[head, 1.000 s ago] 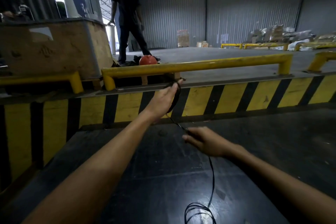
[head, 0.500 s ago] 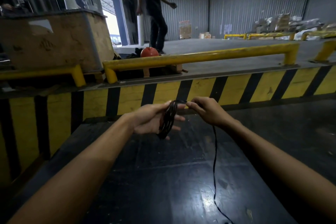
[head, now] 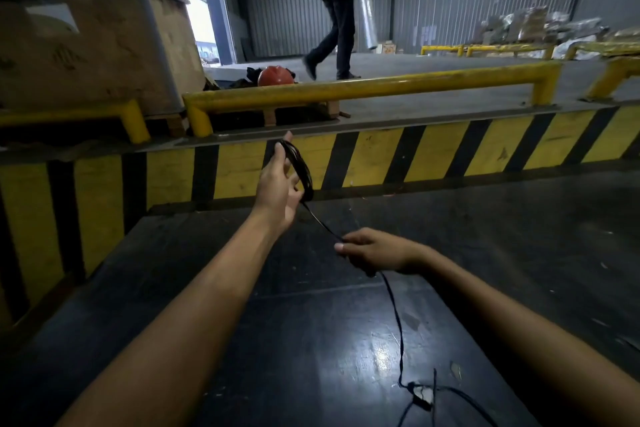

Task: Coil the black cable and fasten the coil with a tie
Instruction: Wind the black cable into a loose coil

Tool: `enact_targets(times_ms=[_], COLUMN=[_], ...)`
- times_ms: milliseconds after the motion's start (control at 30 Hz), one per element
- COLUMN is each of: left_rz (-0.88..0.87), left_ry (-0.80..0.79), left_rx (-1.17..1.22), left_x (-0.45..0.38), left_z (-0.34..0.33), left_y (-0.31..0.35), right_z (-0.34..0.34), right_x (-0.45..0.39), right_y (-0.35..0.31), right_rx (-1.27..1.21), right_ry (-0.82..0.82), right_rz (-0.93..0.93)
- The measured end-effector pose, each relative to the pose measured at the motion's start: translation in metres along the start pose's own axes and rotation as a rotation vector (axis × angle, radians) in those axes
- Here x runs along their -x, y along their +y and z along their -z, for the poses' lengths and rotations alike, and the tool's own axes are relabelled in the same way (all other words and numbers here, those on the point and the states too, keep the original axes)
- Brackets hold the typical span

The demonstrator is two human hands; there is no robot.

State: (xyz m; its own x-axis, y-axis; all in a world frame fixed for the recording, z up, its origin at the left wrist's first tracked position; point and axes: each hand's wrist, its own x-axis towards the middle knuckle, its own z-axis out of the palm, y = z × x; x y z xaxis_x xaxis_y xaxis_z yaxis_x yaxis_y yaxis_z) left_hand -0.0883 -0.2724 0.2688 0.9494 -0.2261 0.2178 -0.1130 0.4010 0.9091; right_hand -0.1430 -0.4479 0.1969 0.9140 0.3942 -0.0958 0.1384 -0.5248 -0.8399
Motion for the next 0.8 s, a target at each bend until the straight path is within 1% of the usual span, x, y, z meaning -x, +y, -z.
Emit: enact_targets(times_ms=[67,100,167,200,233,267,300,367,400,467,533,600,667,733,800], left_rz=[0.019,0.035,0.129,0.217,0.324,0.432,0.523,0.634,0.657,0.637,0.534,0.392,0.255,0.117,0.013], left_ry=[-0.022,-0.082,-0.278,-0.404,-0.517,-0.601,-0.66,-0.713,-0.718,-0.738,-0.752,-0.676,-0.49,-0.275,-0.14], left_rx=[-0.374,-0.589,-0.972,-1.076,-1.095,-1.034,-0.912,-0.584,-0.42,-0.102,0.139,0.27,0.315,0.292,0.126], left_x=[0.004,0.007,0.015,0.019,0.023,0.026,0.028,0.028,0.026,0.024,0.021,0.017,0.01,0.001,-0.009], left_z=[0.009,0.013,0.016,0.014,0.012,0.01,0.008,0.009,0.009,0.01,0.008,0.001,-0.007,-0.007,0.002], left_y=[-0.008,-0.011,-0.016,-0.016,-0.015,-0.013,-0.01,-0.004,0.0,0.009,0.018,0.024,0.03,0.037,0.044], right_z=[0.017,0.028,0.049,0.059,0.068,0.076,0.082,0.091,0.092,0.086,0.071,0.049,0.025,0.005,-0.002], right_x=[0.011,0.016,0.024,0.026,0.028,0.029,0.03,0.031,0.03,0.026,0.019,0.011,0.003,-0.002,-0.003], right_y=[-0.01,-0.016,-0.03,-0.038,-0.045,-0.053,-0.06,-0.067,-0.067,-0.061,-0.05,-0.038,-0.031,-0.028,-0.028], right_rx=[0.014,0.034,0.077,0.099,0.122,0.144,0.157,0.15,0.134,0.077,-0.031,-0.138,-0.144,-0.003,0.162], right_ry=[0.018,0.046,0.099,0.123,0.149,0.177,0.209,0.286,0.329,0.39,0.38,0.304,0.208,0.14,0.121], right_rz=[-0.023,-0.032,-0.042,-0.039,-0.032,-0.018,0.001,0.046,0.069,0.109,0.135,0.105,0.062,0.058,0.081])
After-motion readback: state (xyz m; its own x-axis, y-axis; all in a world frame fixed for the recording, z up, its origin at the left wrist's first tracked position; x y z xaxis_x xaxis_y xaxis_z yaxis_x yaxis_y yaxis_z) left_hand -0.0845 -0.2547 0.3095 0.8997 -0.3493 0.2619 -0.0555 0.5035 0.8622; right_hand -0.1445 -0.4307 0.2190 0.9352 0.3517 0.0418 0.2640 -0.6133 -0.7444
